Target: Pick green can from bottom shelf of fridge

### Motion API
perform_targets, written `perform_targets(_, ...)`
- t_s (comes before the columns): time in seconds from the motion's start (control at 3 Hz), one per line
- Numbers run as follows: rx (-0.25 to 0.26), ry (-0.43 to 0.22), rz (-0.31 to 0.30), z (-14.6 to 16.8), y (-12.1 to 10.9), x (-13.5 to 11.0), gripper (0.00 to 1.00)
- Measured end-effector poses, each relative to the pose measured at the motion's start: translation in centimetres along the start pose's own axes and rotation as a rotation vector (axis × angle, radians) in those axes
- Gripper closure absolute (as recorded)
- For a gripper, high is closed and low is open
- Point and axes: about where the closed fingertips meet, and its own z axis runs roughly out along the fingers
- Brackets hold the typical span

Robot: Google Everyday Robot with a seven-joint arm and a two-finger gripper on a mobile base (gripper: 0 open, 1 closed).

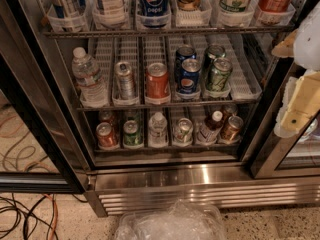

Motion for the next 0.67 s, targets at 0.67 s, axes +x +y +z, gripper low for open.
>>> perform_targets(0.67, 0.002, -0.023, 0.008, 0.62, 0.22, -0.71, 0.00)
